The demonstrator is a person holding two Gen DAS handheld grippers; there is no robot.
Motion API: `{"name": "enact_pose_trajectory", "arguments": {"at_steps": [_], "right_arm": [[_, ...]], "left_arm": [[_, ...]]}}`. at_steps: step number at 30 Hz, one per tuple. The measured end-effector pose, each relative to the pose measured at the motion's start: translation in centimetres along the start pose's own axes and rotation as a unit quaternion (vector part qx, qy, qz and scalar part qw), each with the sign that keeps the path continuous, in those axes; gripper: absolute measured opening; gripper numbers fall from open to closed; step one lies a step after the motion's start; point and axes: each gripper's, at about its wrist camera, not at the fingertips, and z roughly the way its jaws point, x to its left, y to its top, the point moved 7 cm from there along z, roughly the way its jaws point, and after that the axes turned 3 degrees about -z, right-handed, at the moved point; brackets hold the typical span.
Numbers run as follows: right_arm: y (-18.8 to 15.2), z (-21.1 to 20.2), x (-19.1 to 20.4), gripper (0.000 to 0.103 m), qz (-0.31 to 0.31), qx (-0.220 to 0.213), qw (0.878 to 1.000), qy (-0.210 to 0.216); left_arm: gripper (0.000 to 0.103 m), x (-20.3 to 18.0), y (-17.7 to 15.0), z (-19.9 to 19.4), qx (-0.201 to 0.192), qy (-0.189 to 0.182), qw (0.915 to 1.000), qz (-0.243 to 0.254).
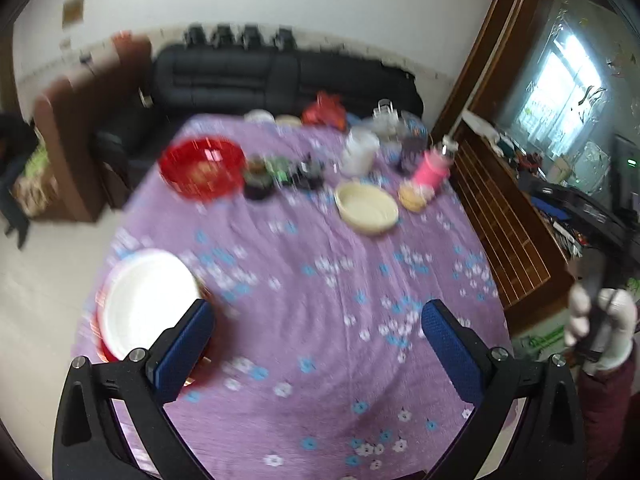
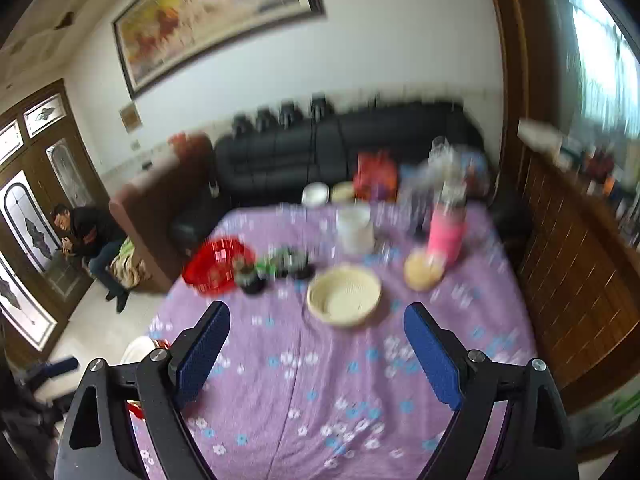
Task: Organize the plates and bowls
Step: 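Withdraw the open right tool and swing toward the cream strainer bowl, then grasp the rim of the cream strainer bowl with the right tool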
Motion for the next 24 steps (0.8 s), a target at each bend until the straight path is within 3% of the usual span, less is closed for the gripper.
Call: {"name": "enact_pose_trajectory", "arguments": {"at_steps": [7,10,14,24], "right_arm": [[-6.4,9.9,-3.3,0.090,0.020,0.075,0.997,0.004],[-7.8,12.0,-4.6,0.084,0.037,0.088,0.995,0.011],[-8.6,13.9,-6.6,0.083,0.071,0.091,0.993,0.018],[-9.9,17.3,-10.4,0.080,0.140,0.092,0.986,0.025]], "left_arm": [[0.103,-0.1,-3.5,9.1,0.046,-0.016,0.9987,-0.015],[0.103,0.4,-3.9,11.7,0.055,-0.004,0.9982,-0.025],[0.103,1.2,-4.3,14.2,0.063,0.009,0.9972,-0.039],[0.103,2.9,-3.1,17.7,0.065,0.020,0.9955,-0.067]]}}
